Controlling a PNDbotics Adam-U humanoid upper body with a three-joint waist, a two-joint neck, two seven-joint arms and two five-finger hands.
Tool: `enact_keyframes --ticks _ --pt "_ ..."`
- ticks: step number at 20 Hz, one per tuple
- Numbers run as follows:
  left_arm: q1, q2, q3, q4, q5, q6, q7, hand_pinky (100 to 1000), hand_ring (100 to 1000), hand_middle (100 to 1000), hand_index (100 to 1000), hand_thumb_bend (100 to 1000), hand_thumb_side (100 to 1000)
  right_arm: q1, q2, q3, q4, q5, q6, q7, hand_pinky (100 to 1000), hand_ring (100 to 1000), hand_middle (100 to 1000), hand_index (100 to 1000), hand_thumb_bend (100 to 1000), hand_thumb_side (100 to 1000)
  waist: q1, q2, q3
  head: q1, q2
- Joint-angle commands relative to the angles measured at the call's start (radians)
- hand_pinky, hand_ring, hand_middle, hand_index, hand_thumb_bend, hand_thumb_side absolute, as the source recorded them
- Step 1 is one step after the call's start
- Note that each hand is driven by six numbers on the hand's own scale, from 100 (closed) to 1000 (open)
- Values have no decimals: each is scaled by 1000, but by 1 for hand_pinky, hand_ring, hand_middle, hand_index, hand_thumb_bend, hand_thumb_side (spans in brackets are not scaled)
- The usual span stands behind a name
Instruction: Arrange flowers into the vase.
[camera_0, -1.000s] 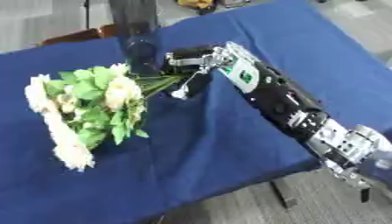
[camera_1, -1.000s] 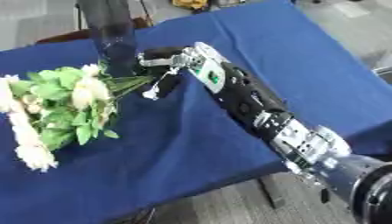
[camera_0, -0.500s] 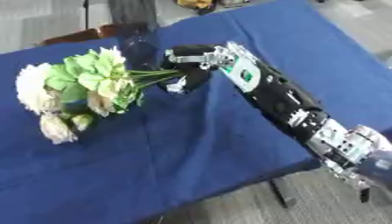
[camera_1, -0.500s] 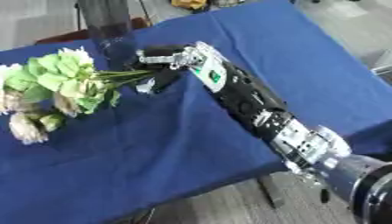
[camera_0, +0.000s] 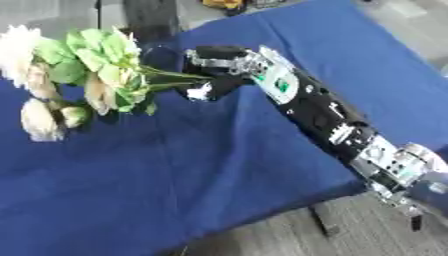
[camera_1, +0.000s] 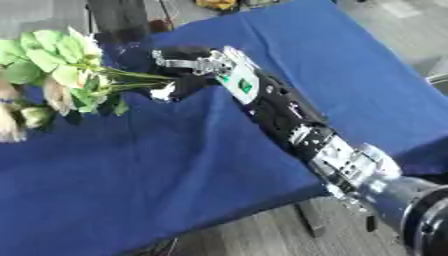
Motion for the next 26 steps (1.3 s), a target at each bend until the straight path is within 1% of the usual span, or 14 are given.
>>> enact_keyframes --ticks 1,2,7,9,10,15,17,22,26 --pt "-7 12 9 -16 5 -2 -1 535 559 614 827 300 968 -12 -31 -15 -31 -25 -7 -25 100 253 100 408 100 748 14 1 1 -2 5" --pt "-7 12 10 -16 5 -1 -1 535 559 614 827 299 968 -12 -30 -18 -34 -31 -5 -33 100 246 100 389 100 774 14 0 1 -2 5" --pt "-6 12 10 -16 5 -2 -1 535 560 615 827 299 968 -11 -36 -32 -67 -101 31 -71 100 228 100 342 100 814 15 -2 -1 -2 5" --pt "-6 13 10 -16 5 -2 -1 535 560 615 827 299 968 -11 -41 -36 -85 -133 52 -80 100 226 100 339 100 816 15 -2 -1 -3 5" --pt "-6 13 10 -16 5 -2 0 525 559 614 827 298 966 -11 -43 -38 -92 -149 61 -82 100 222 100 334 100 798 15 -3 -2 -3 5" --pt "-9 14 14 -19 7 -7 5 511 558 614 827 299 962 -7 -50 -54 -130 -223 110 -96 100 216 100 328 100 805 15 -6 -4 -3 5" --pt "-9 15 16 -20 7 -8 7 484 556 614 826 298 958 -5 -52 -64 -139 -245 126 -110 100 208 100 321 100 813 16 -7 -4 -5 5" --pt "-9 18 31 -20 3 -12 34 499 561 611 823 304 951 3 -52 -87 -155 -304 159 -163 100 191 100 303 100 831 16 -10 -7 -5 5" --pt "-6 19 37 -17 -5 -11 51 499 560 610 823 303 952 5 -57 -113 -183 -363 177 -225 100 172 100 289 100 835 15 -14 -11 -5 5"
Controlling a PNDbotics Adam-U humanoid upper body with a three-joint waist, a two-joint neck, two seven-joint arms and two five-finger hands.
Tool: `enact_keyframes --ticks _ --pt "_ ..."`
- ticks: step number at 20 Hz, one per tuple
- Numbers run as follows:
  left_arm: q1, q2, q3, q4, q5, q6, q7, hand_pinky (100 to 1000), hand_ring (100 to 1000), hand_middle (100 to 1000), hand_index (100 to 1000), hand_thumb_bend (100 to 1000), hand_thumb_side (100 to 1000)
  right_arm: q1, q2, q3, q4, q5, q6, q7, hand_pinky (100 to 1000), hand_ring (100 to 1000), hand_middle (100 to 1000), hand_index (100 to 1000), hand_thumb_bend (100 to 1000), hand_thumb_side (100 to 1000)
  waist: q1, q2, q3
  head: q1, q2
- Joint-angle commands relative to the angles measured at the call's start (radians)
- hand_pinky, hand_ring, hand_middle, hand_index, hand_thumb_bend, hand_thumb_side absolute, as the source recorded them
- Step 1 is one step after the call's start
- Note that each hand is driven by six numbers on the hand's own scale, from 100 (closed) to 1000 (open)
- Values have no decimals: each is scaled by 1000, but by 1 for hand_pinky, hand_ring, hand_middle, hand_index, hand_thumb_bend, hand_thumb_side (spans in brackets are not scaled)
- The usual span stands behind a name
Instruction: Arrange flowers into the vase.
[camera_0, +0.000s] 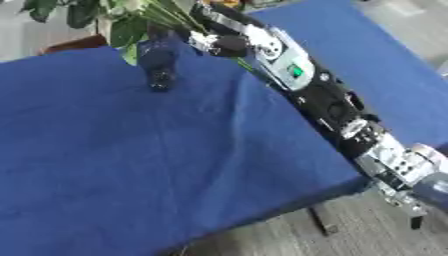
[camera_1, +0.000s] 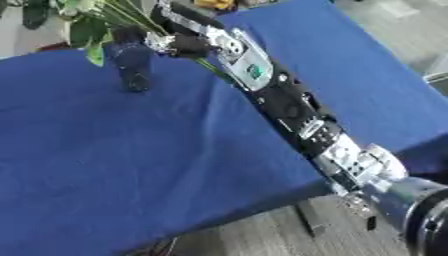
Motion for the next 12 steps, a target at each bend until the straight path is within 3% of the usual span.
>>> enact_keyframes --ticks 1,12 --pt "-7 19 12 -16 -6 -1 11 499 560 610 823 303 952 -10 -36 -30 -47 -53 12 -52 100 172 100 289 100 835 13 -15 -1 -3 5" --pt "-6 21 11 -10 -7 -2 8 498 558 609 824 302 952 1 -50 -66 -183 -238 71 -226 100 133 100 275 100 852 12 -21 -5 -7 5"
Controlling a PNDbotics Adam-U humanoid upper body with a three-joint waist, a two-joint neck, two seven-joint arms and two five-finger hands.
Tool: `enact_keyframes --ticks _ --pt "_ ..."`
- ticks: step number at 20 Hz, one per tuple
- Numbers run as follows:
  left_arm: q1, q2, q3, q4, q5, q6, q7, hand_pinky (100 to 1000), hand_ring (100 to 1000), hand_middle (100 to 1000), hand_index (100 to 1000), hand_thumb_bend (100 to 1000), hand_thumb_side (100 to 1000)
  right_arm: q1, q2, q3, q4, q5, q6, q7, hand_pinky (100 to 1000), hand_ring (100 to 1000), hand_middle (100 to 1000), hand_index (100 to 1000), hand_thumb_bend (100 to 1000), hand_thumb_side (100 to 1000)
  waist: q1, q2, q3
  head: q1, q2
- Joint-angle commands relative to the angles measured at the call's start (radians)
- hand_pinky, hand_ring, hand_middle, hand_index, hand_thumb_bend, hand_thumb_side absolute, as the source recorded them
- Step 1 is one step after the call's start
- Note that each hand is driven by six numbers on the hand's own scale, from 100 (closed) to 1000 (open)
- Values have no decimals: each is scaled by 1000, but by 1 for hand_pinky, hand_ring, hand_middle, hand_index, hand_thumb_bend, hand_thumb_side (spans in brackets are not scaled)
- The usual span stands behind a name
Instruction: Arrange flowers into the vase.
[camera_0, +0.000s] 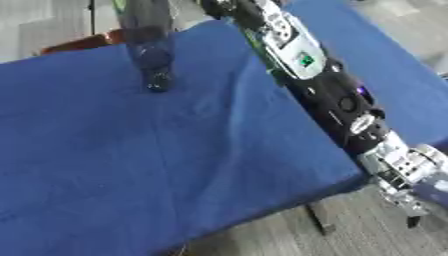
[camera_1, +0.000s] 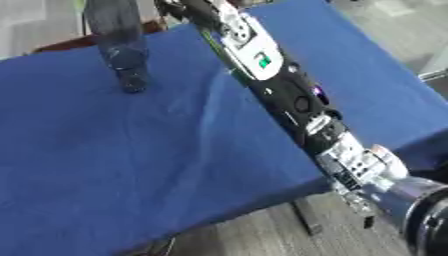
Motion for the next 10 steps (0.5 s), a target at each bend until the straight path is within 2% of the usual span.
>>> enact_keyframes --ticks 1,6,10 --pt "-7 21 11 -11 -5 -1 1 498 558 609 824 302 952 -9 -43 -16 -55 -62 17 -34 100 133 100 275 100 852 12 -20 1 -3 5" --pt "-7 21 11 -11 -5 -1 1 498 558 609 824 302 952 -7 -53 -21 -65 -117 31 -20 100 133 100 275 100 852 12 -21 1 -3 5" --pt "-5 25 12 -10 -6 -2 -1 497 555 608 824 306 949 -3 -71 -51 -122 -164 7 -54 100 143 100 299 100 813 5 -32 -7 -5 5"
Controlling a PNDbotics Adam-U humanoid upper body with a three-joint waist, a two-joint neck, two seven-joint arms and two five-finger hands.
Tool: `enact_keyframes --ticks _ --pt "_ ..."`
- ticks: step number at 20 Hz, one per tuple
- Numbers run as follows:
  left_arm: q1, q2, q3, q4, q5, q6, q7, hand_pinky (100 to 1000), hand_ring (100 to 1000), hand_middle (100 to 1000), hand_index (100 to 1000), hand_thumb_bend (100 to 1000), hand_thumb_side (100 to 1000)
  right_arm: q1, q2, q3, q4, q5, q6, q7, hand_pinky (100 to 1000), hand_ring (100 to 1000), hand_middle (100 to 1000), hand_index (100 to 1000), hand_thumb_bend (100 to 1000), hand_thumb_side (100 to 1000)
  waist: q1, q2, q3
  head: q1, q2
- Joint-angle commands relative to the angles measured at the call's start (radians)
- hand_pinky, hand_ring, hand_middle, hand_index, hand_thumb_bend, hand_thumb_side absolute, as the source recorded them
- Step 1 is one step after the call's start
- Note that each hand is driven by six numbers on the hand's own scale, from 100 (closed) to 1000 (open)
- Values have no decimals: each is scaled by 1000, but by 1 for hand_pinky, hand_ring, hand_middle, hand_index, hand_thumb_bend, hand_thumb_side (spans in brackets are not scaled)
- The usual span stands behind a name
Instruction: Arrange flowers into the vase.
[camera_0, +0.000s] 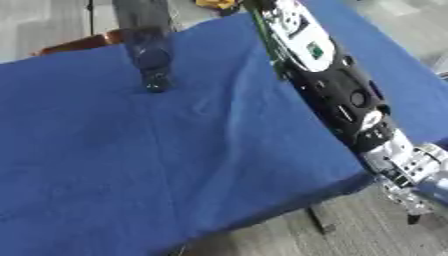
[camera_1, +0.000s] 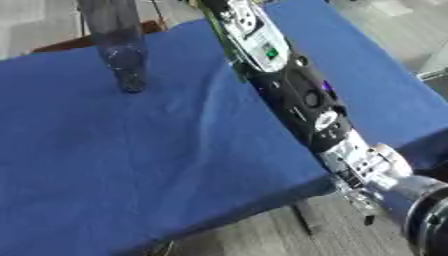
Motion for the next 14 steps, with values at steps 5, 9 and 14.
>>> enact_keyframes --ticks 5,9,14 --pt "-6 30 14 -10 -7 -3 0 497 555 607 823 308 946 14 -104 -29 -58 -93 -35 -49 100 139 100 294 100 824 -3 -38 -4 -2 -40" --pt "-7 31 14 -11 -8 -3 2 497 555 607 823 308 946 16 -111 -32 -53 -98 -43 -65 100 139 100 294 100 825 -4 -38 -5 0 -61" --pt "-7 31 14 -11 -8 -3 2 497 555 607 823 308 946 16 -112 -31 -53 -97 -45 -69 100 139 100 294 100 825 -5 -38 -5 0 -64"
